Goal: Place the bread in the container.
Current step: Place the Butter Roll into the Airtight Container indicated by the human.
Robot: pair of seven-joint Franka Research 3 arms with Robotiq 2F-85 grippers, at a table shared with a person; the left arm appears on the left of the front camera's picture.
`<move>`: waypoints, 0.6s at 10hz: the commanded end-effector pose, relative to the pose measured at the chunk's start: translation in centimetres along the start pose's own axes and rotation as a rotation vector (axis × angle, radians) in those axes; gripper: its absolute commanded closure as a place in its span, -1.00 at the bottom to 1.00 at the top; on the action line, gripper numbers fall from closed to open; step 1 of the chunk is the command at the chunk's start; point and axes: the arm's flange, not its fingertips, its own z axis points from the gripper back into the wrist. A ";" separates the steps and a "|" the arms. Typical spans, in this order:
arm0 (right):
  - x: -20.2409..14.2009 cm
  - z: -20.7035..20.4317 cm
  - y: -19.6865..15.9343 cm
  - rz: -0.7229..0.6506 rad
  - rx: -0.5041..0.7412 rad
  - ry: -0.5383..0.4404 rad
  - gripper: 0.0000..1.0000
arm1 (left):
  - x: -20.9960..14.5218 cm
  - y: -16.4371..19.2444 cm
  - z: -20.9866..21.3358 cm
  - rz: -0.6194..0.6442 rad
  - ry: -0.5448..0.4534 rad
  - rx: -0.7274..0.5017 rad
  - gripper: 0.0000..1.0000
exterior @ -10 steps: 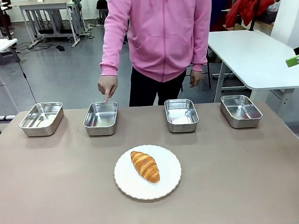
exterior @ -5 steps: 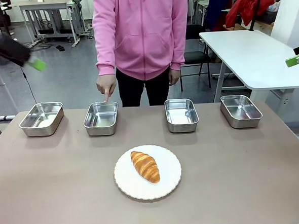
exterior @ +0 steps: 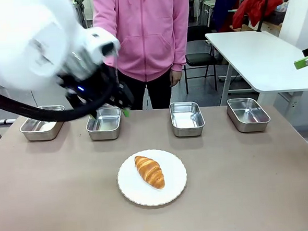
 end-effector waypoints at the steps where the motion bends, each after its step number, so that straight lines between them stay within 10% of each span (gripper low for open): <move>1: -0.1 -0.1 -0.1 0.011 0.006 -0.022 -1.00 | 2.5 -1.6 -3.8 0.175 0.062 0.052 -1.00; 6: -0.1 -0.1 -0.1 0.011 0.006 -0.022 -1.00 | 0.0 -1.2 -2.7 0.090 0.030 0.038 -1.00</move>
